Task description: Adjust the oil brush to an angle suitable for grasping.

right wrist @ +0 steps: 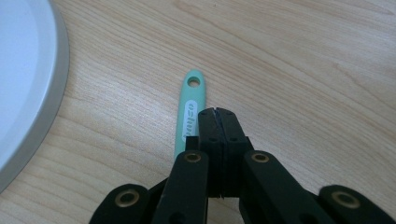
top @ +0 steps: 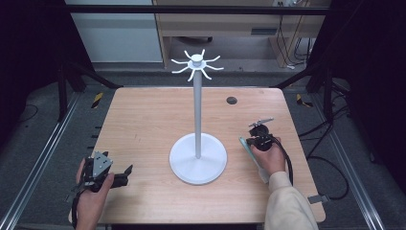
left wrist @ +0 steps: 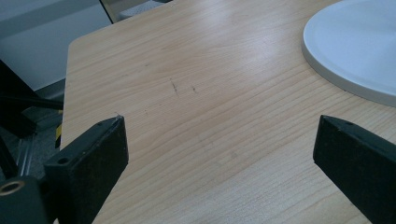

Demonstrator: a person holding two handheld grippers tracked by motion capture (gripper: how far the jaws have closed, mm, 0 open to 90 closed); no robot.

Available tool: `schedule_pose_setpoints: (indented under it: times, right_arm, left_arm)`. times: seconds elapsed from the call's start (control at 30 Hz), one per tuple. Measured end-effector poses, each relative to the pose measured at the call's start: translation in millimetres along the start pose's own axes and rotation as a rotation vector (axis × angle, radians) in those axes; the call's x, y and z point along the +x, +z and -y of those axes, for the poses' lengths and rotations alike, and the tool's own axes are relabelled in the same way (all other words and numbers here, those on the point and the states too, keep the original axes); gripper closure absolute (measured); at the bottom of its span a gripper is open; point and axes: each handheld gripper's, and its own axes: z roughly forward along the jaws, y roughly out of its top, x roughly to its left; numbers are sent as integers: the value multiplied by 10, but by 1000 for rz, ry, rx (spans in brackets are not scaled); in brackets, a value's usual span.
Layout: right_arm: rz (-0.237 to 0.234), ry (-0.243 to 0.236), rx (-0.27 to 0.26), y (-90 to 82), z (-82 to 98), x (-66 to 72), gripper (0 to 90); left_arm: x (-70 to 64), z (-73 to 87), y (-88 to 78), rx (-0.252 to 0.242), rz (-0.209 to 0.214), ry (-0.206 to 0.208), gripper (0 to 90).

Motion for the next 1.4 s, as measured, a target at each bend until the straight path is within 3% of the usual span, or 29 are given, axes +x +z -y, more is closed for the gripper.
schedule_pose_setpoints:
  times: [0.2,0.37,0.47,0.7,0.93,1.4]
  right_arm:
    - [-6,-15,11,12,-1,10,900]
    - [-71,-42,20,4,-6,92,900]
    - [-96,-83,27,-3,-10,157,900]
    - [-143,-114,46,-23,-7,245,900]
    - [-173,-141,57,-47,8,322,900]
    - [-190,-160,62,-51,15,344,900]
  left_arm:
    - [-5,-1,3,0,2,2,29]
    - [-5,-1,2,2,2,2,29]
    - [-9,-1,5,2,5,2,30]
    - [-10,-1,7,3,7,3,31]
    - [-8,0,5,2,6,2,30]
    - [-11,-1,6,2,7,2,30]
